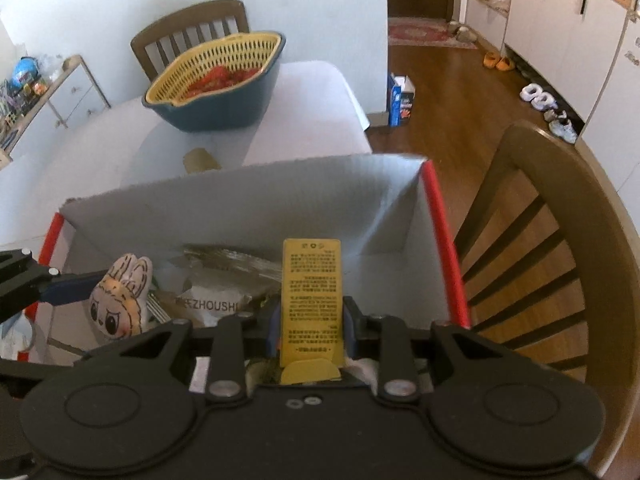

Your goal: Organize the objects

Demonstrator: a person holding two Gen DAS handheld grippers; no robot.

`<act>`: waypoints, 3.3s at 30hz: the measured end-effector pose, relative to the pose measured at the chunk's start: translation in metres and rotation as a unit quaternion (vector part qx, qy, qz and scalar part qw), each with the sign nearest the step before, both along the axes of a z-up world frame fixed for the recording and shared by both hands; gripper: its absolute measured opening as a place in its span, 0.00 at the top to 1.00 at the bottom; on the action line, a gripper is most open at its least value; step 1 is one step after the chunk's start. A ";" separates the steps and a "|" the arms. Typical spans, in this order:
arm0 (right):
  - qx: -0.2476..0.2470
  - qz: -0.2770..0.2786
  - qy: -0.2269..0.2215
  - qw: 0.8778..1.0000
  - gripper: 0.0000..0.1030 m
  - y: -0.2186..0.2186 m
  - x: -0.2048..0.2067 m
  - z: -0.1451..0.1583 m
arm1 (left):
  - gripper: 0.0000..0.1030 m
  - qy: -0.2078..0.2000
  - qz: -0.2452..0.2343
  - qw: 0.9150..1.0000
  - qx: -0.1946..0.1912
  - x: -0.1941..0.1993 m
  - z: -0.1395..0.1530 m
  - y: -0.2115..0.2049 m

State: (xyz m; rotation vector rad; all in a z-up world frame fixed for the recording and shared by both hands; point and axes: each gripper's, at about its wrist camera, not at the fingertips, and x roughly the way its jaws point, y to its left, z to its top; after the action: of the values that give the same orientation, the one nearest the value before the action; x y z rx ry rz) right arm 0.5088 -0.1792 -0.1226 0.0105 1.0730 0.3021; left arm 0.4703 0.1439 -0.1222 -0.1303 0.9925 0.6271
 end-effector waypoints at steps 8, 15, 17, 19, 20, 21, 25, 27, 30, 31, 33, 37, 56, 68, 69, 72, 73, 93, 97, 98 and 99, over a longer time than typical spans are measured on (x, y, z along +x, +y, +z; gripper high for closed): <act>-0.003 0.009 0.013 1.000 0.72 0.002 0.004 -0.008 | 0.51 0.013 0.008 1.000 -0.020 0.001 -0.013 0.005; -0.014 0.004 0.018 1.000 0.68 0.001 0.007 -0.008 | 0.50 0.026 0.004 0.999 -0.023 0.004 -0.017 0.005; -0.014 0.004 0.020 1.000 0.68 0.001 0.006 -0.007 | 0.50 0.027 0.005 0.999 -0.024 0.004 -0.018 0.004; -0.015 0.002 0.018 1.000 0.67 0.001 0.005 -0.005 | 0.49 0.028 0.005 0.999 -0.028 0.004 -0.019 0.003; -0.016 0.001 0.017 1.000 0.67 0.001 0.003 -0.004 | 0.47 0.029 0.006 0.999 -0.029 0.004 -0.019 0.003; -0.016 -0.001 0.015 1.000 0.67 0.000 0.002 -0.004 | 0.44 0.030 0.007 0.999 -0.029 0.003 -0.019 0.003; -0.010 -0.009 0.012 1.000 0.65 -0.004 -0.006 0.001 | 0.32 0.024 0.009 1.000 -0.017 -0.001 -0.015 0.001; -0.004 -0.009 0.007 1.000 0.63 -0.006 -0.012 0.005 | 0.32 0.019 0.008 1.000 -0.018 -0.004 -0.013 0.000; 0.005 -0.008 -0.003 1.000 0.60 -0.009 -0.022 0.013 | 0.27 0.008 0.006 1.000 -0.017 -0.009 -0.009 -0.003; 0.009 -0.007 -0.005 1.000 0.60 -0.009 -0.025 0.015 | 0.25 0.003 0.006 1.000 -0.017 -0.011 -0.007 -0.005; 0.011 -0.009 -0.011 1.000 0.58 -0.010 -0.032 0.020 | 0.25 -0.004 0.004 1.000 -0.017 -0.015 -0.003 -0.008; 0.018 -0.016 -0.020 1.000 0.54 -0.013 -0.046 0.028 | 0.25 -0.015 -0.001 1.000 -0.012 -0.024 0.005 -0.013; 0.054 -0.029 -0.102 0.993 0.33 -0.001 -0.123 0.069 | 0.19 -0.100 -0.015 0.995 0.008 -0.092 0.056 -0.031; 0.068 -0.032 -0.126 0.989 0.13 0.022 -0.170 0.081 | 0.00 -0.127 -0.021 0.992 0.014 -0.128 0.075 -0.039; 0.068 -0.032 -0.128 0.989 0.10 0.023 -0.174 0.082 | 0.00 -0.129 -0.024 0.991 0.011 -0.131 0.075 -0.040; 0.069 -0.032 -0.142 0.987 0.06 0.028 -0.188 0.085 | 0.00 -0.130 -0.033 0.991 -0.002 -0.139 0.074 -0.043; 0.069 -0.034 -0.148 0.986 0.05 0.029 -0.193 0.086 | 0.00 -0.132 -0.038 0.990 -0.006 -0.142 0.074 -0.046; 0.096 -0.082 -0.204 0.971 0.01 0.025 -0.261 0.099 | 0.00 -0.153 -0.060 0.986 0.017 -0.174 0.083 -0.090; 0.095 -0.077 -0.219 0.968 0.01 0.029 -0.271 0.102 | 0.00 -0.162 -0.059 0.985 0.028 -0.179 0.084 -0.093; 0.092 -0.074 -0.222 0.968 0.01 0.031 -0.273 0.102 | 0.00 -0.164 -0.059 0.984 0.030 -0.180 0.085 -0.094; 0.091 -0.071 -0.225 0.967 0.01 0.032 -0.275 0.102 | 0.00 -0.165 -0.057 0.984 0.033 -0.180 0.086 -0.094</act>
State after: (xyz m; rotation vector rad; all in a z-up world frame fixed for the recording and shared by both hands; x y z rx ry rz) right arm 0.2334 -0.1468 -0.0202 0.1757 0.5868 0.2570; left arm 0.2899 0.0501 -0.0366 -0.1136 0.6528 0.5124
